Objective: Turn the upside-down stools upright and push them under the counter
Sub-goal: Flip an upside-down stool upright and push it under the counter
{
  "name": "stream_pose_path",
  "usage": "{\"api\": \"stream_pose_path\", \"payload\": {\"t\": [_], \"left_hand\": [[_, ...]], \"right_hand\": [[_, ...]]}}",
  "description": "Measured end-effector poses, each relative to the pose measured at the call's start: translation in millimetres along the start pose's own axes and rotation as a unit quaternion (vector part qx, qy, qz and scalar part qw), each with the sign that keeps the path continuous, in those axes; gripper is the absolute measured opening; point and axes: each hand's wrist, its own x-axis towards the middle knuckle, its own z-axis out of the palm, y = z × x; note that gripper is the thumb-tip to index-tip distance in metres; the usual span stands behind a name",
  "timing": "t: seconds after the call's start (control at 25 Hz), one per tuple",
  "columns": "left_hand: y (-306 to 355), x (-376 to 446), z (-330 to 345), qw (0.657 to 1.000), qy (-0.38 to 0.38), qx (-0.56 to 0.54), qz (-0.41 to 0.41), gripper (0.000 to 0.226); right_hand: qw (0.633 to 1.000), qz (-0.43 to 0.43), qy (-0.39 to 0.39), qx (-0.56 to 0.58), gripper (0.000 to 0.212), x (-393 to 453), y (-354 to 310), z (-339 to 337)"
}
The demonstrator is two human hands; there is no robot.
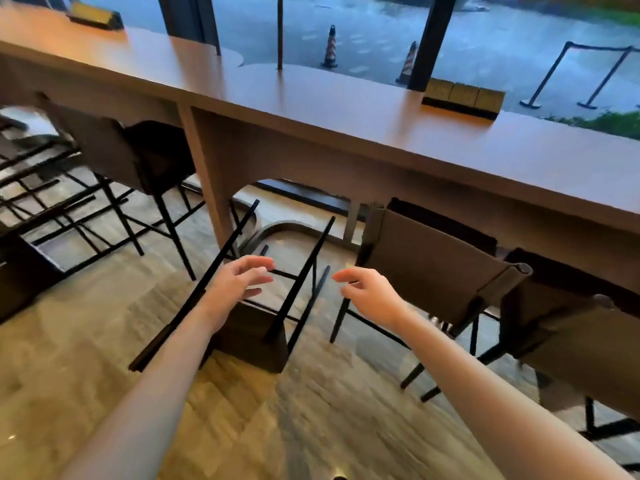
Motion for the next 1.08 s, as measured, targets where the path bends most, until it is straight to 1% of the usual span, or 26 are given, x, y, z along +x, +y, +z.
{"api": "stream_pose_path", "payload": {"t": [0.04, 0.08, 0.2, 0.28, 0.4, 0.52, 0.64, 0.8, 0.96, 1.08], "left_hand": [[2, -23, -28, 0.999, 0.022, -0.029, 0.002, 0.021], [5, -33, -36, 0.998, 0.030, -0.051, 0.009, 0.021], [5, -90, -97, 0.993, 0.067, -0.098, 0.027, 0.022], [0, -128, -139, 0.992, 0.072, -0.101, 0.034, 0.023], [-12, -188, -216, 0.989, 0.103, -0.103, 0.041, 0.022], [-29, -234, -277, 0.983, 0.133, -0.117, 0.047, 0.022], [-47, -261, -313, 0.981, 0.145, -0.125, 0.042, 0.021], [-61, -261, -341, 0.978, 0.163, -0.127, 0.035, 0.022], [-63, -231, -343, 0.984, 0.147, -0.102, 0.024, 0.023], [-50, -185, -342, 0.988, 0.121, -0.090, 0.026, 0.026]], "right_hand": [[1.000, -0.012, -0.007, 0.028, 0.027, -7, -23, 29], [0.998, -0.016, -0.007, 0.061, 0.025, -12, -34, 43], [0.990, -0.037, -0.045, 0.128, 0.022, -34, -93, 115], [0.983, -0.046, -0.071, 0.161, 0.022, -49, -128, 160], [0.967, -0.056, -0.111, 0.222, 0.024, -69, -176, 233], [0.958, -0.045, -0.124, 0.254, 0.025, -84, -206, 288], [0.956, -0.027, -0.124, 0.265, 0.025, -92, -217, 320], [0.960, -0.011, -0.112, 0.257, 0.026, -81, -222, 333], [0.966, 0.012, -0.062, 0.250, 0.025, -52, -214, 328], [0.967, 0.021, -0.027, 0.254, 0.025, -18, -204, 326]]}}
